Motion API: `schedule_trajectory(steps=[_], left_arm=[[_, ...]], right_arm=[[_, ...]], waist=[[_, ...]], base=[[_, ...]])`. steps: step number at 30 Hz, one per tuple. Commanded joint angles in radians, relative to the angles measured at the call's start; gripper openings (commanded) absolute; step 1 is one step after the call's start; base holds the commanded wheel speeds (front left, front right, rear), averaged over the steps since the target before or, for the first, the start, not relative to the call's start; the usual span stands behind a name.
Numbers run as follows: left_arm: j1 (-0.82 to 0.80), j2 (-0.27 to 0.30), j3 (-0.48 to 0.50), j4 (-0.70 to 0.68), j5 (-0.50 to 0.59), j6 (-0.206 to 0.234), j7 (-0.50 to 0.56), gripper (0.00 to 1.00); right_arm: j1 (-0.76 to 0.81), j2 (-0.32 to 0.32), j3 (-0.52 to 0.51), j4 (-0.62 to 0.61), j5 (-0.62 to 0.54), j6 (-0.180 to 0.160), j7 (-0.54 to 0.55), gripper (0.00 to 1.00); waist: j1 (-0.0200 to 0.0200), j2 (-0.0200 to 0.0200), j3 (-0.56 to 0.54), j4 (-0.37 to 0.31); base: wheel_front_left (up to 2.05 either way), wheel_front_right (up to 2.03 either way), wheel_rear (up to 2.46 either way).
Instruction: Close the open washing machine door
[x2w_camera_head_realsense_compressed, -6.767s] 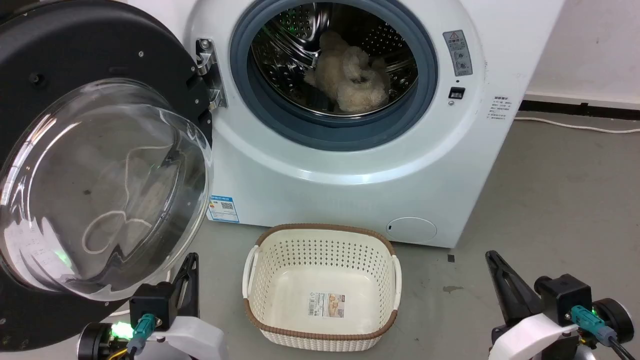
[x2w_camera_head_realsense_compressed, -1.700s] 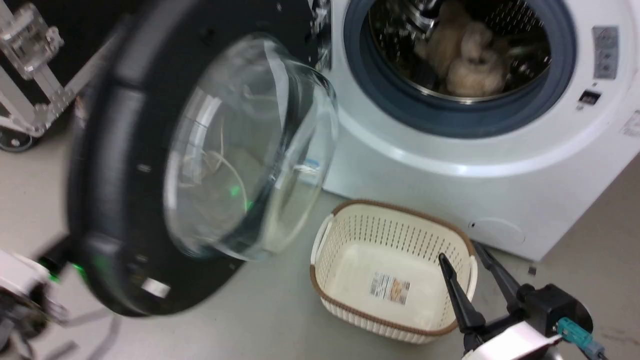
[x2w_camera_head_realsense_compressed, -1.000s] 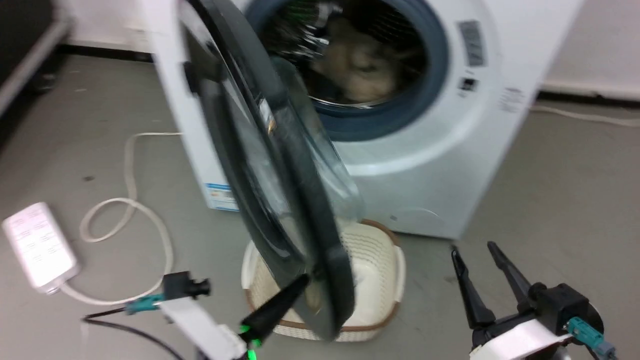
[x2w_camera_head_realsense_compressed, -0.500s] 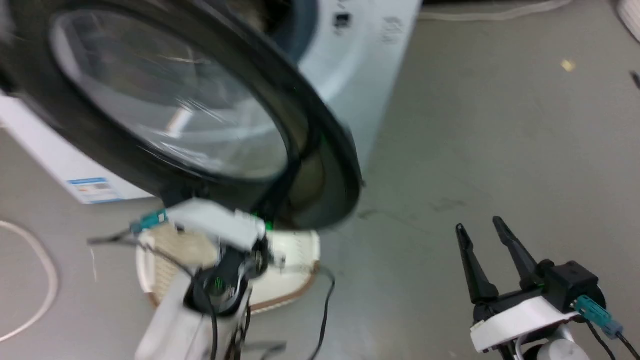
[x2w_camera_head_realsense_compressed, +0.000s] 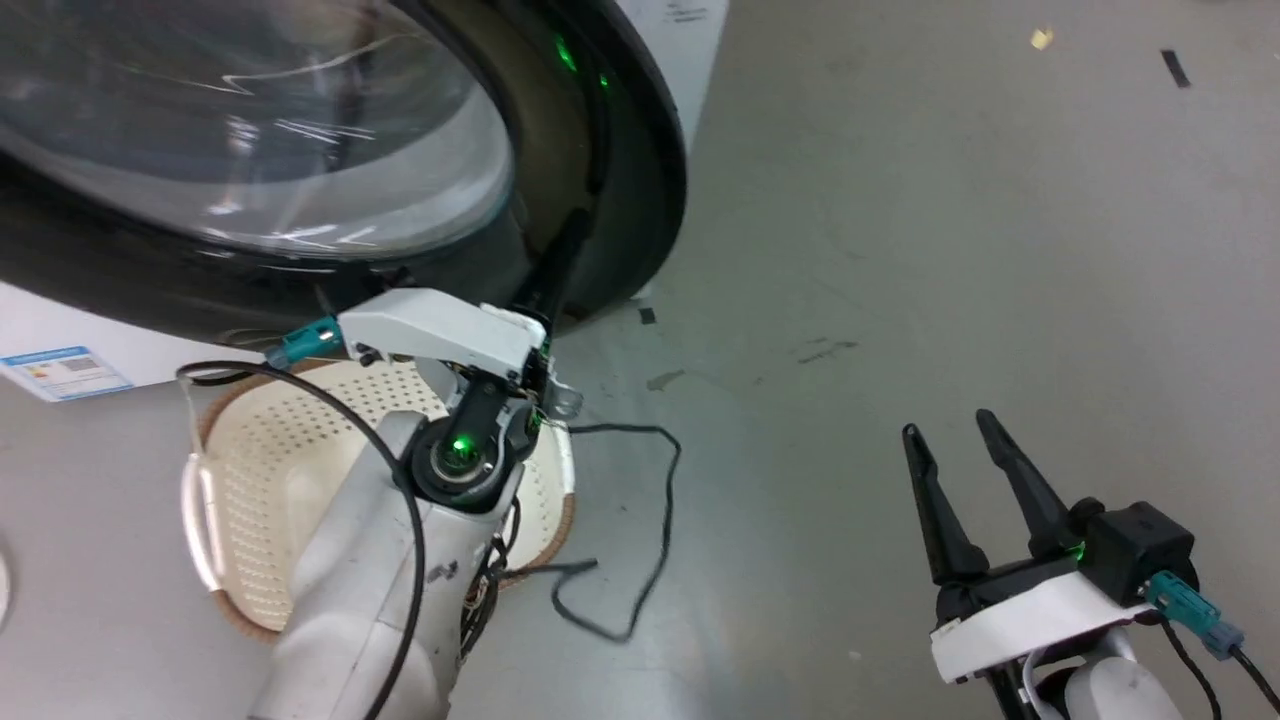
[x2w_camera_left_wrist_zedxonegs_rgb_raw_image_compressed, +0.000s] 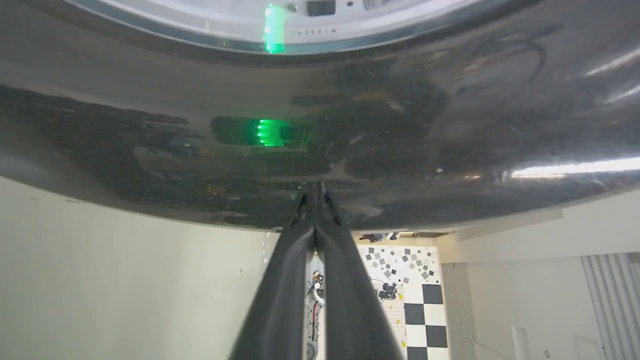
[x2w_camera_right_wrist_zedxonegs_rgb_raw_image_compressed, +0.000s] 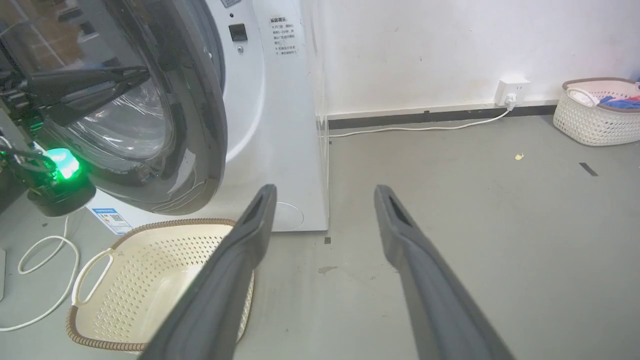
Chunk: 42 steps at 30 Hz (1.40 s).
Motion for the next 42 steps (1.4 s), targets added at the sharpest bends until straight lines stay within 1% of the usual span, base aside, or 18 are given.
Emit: schedule_trajectory(steps=[1, 2, 3, 4, 9, 12, 15, 18, 20, 21, 22, 26, 31, 32, 33, 34, 39, 42], left_arm=[[0.012, 0.005, -0.010, -0.012, 0.013, -0.006, 0.000, 0.00], [0.028, 0.010, -0.018, -0.028, 0.023, -0.006, 0.001, 0.00], [0.137, 0.039, -0.066, -0.131, 0.067, -0.007, 0.010, 0.92], [0.171, 0.050, -0.079, -0.161, 0.084, -0.007, 0.002, 1.00], [0.340, 0.144, -0.155, -0.314, 0.228, -0.007, -0.104, 1.00], [0.414, 0.229, -0.216, -0.356, 0.391, -0.007, -0.213, 1.00], [0.474, 0.267, -0.200, -0.361, 0.529, 0.001, -0.277, 1.00], [0.530, 0.257, -0.077, -0.407, 0.698, 0.053, -0.286, 1.00], [0.580, 0.239, 0.007, -0.463, 0.852, 0.086, -0.287, 1.00], [0.653, 0.213, 0.089, -0.541, 1.081, 0.146, -0.287, 1.00], [0.674, 0.206, 0.106, -0.562, 1.146, 0.161, -0.287, 1.00], [0.739, 0.189, 0.132, -0.611, 1.358, 0.207, -0.287, 1.00], [0.783, 0.168, 0.119, -0.622, 1.484, 0.237, -0.287, 1.00], [0.785, 0.166, 0.115, -0.622, 1.502, 0.240, -0.287, 1.00], [0.786, 0.162, 0.111, -0.622, 1.516, 0.243, -0.287, 1.00], [0.786, 0.157, 0.109, -0.623, 1.525, 0.244, -0.287, 1.00], [0.768, 0.132, 0.096, -0.616, 1.549, 0.239, -0.287, 1.00], [0.738, 0.116, 0.089, -0.609, 1.559, 0.232, -0.287, 1.00]], right_arm=[[-0.004, 0.005, -0.003, -0.006, 0.000, -0.001, -0.004, 1.00], [-0.001, 0.005, -0.003, -0.008, -0.002, -0.001, -0.004, 1.00], [0.022, -0.004, -0.018, -0.017, -0.010, -0.001, -0.004, 1.00], [0.030, -0.006, -0.022, -0.020, -0.012, -0.001, -0.004, 1.00], [0.073, -0.021, -0.032, -0.029, -0.023, -0.001, -0.004, 1.00], [0.100, -0.030, -0.035, -0.035, -0.028, -0.001, -0.004, 1.00], [0.125, -0.037, -0.034, -0.039, -0.034, -0.001, -0.004, 1.00], [0.147, -0.036, -0.040, -0.045, -0.038, -0.001, -0.004, 1.00], [0.158, -0.035, -0.042, -0.051, -0.042, -0.001, -0.004, 1.00], [0.172, -0.033, -0.042, -0.057, -0.044, -0.001, -0.004, 1.00], [0.176, -0.032, -0.042, -0.059, -0.044, -0.001, -0.004, 1.00], [0.191, -0.030, -0.037, -0.068, -0.047, -0.001, -0.002, 1.00], [0.197, -0.035, -0.013, -0.077, -0.047, -0.001, 0.004, 1.00], [0.195, -0.040, -0.004, -0.078, -0.044, -0.001, 0.007, 0.64], [0.193, -0.047, 0.005, -0.080, -0.043, -0.001, 0.011, 0.04], [0.189, -0.054, 0.015, -0.082, -0.045, -0.001, 0.016, 0.00], [0.124, -0.107, 0.074, -0.103, -0.041, -0.001, 0.036, 0.00], [0.049, -0.165, 0.113, -0.117, -0.026, -0.001, 0.062, 0.00]], waist=[[-0.0002, -0.0001, -0.022, 0.024], [-0.0002, -0.0001, -0.031, 0.034], [-0.0002, -0.0001, -0.081, 0.089], [-0.0002, -0.0001, -0.095, 0.105], [-0.0002, -0.0001, -0.168, 0.195], [-0.0002, -0.0001, -0.205, 0.252], [-0.0002, -0.0001, -0.242, 0.304], [-0.0002, -0.0001, -0.270, 0.344], [-0.0002, -0.0001, -0.284, 0.363], [-0.0002, -0.0001, -0.299, 0.385], [-0.0002, -0.0001, -0.301, 0.391], [-0.0002, -0.0001, -0.306, 0.412], [-0.0002, -0.0001, -0.295, 0.436], [-0.0002, -0.0001, -0.290, 0.441], [-0.0002, -0.0001, -0.284, 0.446], [-0.0002, -0.0001, -0.278, 0.451], [-0.0002, -0.0001, -0.230, 0.486], [-0.0002, -0.0001, -0.193, 0.515]], base=[[0.00, 0.00, 0.00], [0.00, 0.00, 0.00], [0.00, 0.00, 0.00], [0.00, 0.00, 0.00], [0.00, 0.00, 0.00], [0.00, 0.00, 0.00], [0.00, 0.00, 0.00], [0.00, 0.00, 0.00], [0.00, 0.00, 0.00], [0.00, 0.00, 0.00], [0.00, 0.00, 0.00], [0.00, 0.00, 0.00], [0.00, 0.00, 0.00], [0.00, 0.00, 0.00], [0.00, 0.00, 0.00], [0.00, 0.00, 0.00], [0.00, 0.00, 0.00], [0.00, 0.00, 0.00]])
